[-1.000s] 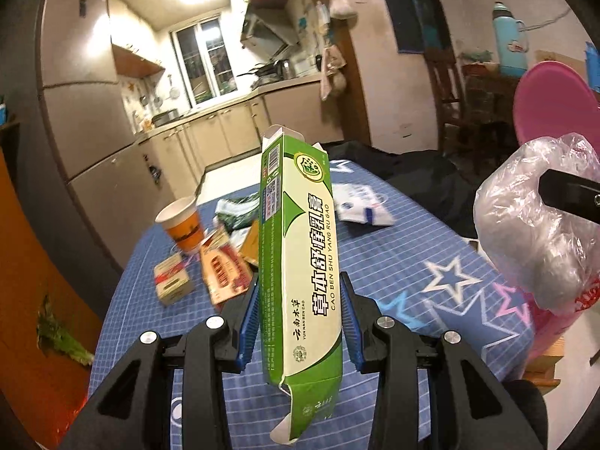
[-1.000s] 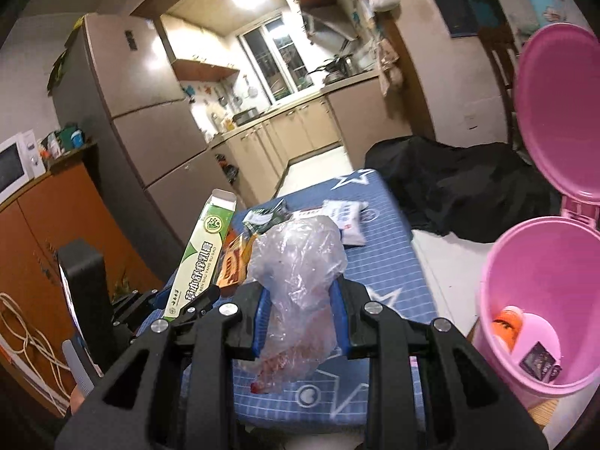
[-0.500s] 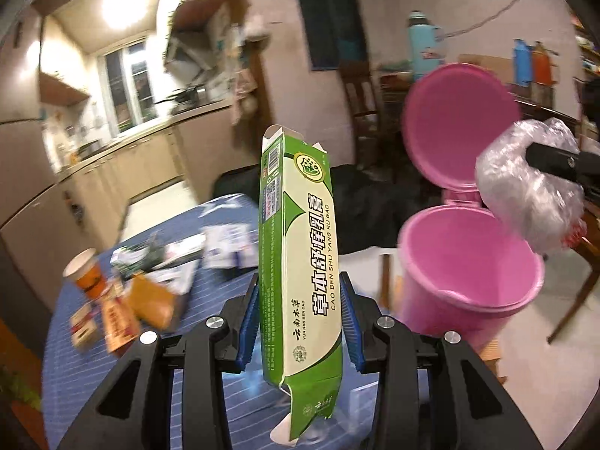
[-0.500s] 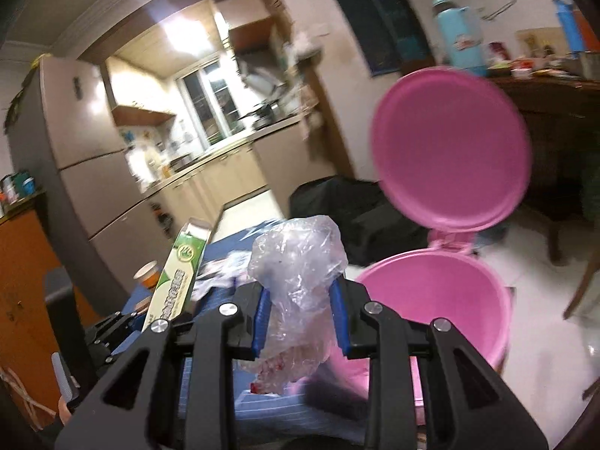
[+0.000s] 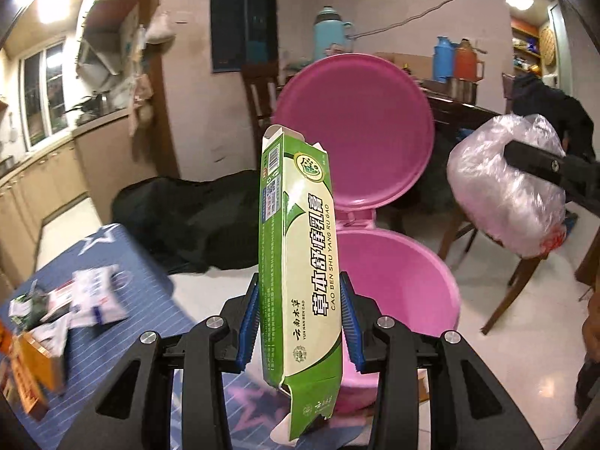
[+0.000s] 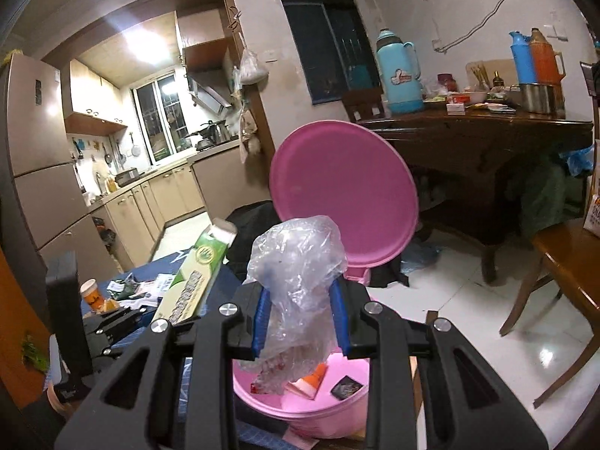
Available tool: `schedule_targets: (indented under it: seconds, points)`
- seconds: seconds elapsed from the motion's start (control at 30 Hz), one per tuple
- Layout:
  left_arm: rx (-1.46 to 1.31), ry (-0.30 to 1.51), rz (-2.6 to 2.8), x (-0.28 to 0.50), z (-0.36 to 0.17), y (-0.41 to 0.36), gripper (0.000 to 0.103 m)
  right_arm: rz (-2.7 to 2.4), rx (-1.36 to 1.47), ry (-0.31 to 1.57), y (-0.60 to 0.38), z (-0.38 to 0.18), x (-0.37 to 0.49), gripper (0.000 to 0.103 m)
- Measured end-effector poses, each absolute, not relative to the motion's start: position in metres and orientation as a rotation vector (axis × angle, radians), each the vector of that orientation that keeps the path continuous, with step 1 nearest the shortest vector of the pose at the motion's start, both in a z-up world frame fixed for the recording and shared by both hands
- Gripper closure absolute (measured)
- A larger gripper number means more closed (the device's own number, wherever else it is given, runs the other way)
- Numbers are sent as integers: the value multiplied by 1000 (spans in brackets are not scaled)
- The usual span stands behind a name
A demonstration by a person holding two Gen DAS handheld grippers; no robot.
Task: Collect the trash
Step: 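Carry both items to the pink bin and release them inside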
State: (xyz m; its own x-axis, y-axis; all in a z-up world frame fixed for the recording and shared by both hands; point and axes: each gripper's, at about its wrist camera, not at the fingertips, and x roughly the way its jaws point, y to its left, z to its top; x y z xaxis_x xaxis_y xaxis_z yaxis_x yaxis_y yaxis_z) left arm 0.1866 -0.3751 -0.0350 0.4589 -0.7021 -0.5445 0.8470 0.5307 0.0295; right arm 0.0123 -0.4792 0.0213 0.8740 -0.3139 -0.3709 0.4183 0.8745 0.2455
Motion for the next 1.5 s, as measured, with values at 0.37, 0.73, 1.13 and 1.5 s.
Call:
schedule_targets:
  seconds: [0.37, 0.73, 1.13, 1.5]
  points:
    - [329, 547, -1041, 196, -38, -414, 62, -428, 327, 399, -503, 3, 28, 76]
    - [321, 558, -1039, 209, -43, -423, 54, -413, 352, 416, -510, 1, 43, 50]
    - [302, 568, -1015, 217, -41, -420, 47, -410, 371, 409, -517, -2, 40, 47]
    - [316, 557, -991, 213, -40, -408, 47, -391, 367, 418, -509, -2, 45, 47]
